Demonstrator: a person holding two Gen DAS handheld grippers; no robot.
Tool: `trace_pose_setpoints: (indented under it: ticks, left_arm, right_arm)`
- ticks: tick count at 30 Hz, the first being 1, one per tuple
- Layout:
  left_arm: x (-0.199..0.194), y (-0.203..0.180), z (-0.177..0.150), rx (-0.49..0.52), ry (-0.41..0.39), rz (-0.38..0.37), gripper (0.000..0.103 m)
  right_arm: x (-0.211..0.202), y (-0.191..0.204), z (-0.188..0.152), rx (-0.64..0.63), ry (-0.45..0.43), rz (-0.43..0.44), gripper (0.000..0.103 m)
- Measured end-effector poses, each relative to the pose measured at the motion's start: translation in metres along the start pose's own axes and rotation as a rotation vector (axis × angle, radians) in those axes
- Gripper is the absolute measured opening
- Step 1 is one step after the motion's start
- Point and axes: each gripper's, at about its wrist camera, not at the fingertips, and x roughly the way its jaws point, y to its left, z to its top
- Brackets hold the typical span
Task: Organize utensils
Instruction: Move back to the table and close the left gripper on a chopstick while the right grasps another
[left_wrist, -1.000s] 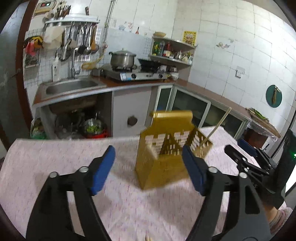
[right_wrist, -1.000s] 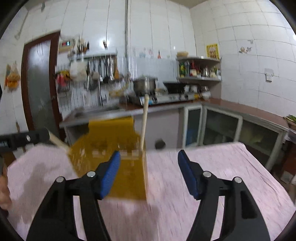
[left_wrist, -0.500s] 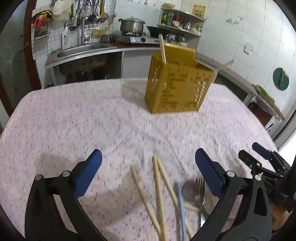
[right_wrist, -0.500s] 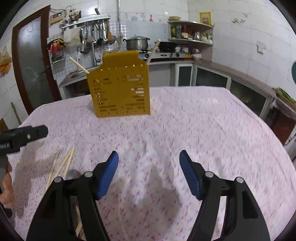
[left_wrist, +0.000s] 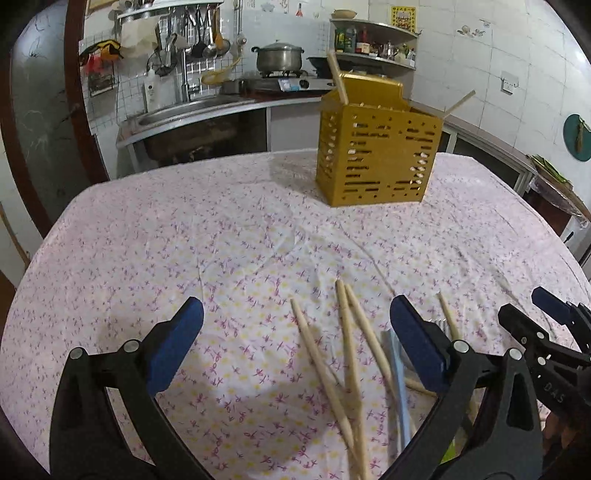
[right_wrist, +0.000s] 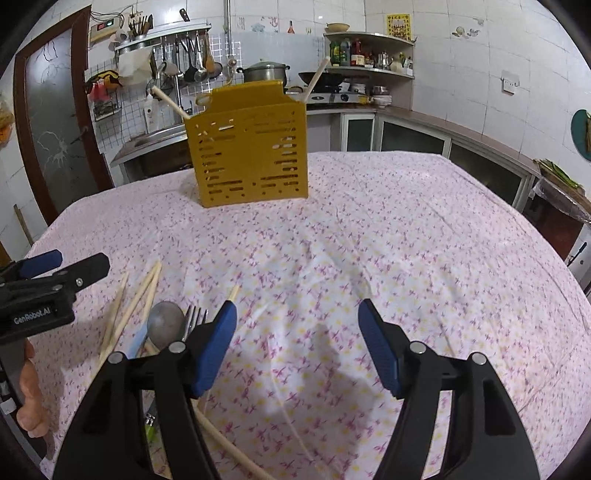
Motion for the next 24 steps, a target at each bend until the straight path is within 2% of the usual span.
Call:
trace_pose_setpoints:
  ticks: [4,9,11,18,20,24]
  left_arm:
    - [0.006,0.008,-0.003,-0.023,0.025,-0.009,0.093]
    - [0.014,0.008,-0.005,-0.031,0.076,-0.036,0.075]
    - [0.017,0.007,-0.008,-0.03,0.094,-0.041,0.071]
    - [0.034,0.002,-0.016,-0.043,0.195,-0.085,0.035]
    - [0.038,0.002,-0.017,-0.056,0.22,-0.096,0.031]
    - [0.04,-0.004,-0.018,-0.043,0.214,-0.08,0.031]
  right_arm:
    - [0.003,0.006,-0.003,-0.014,0.016,-0.015,0.067]
    - [0.008,0.017,-0.001,-0.028,0.045,-0.016,0.066]
    - [0.011,0.022,-0.001,-0.036,0.062,-0.007,0.059]
    - [0.023,0.036,-0.006,-0.064,0.125,0.017,0.042]
    - [0.026,0.034,-0.005,-0.051,0.134,0.023,0.041]
    - [0.036,0.029,-0.006,-0.033,0.174,0.037,0.034]
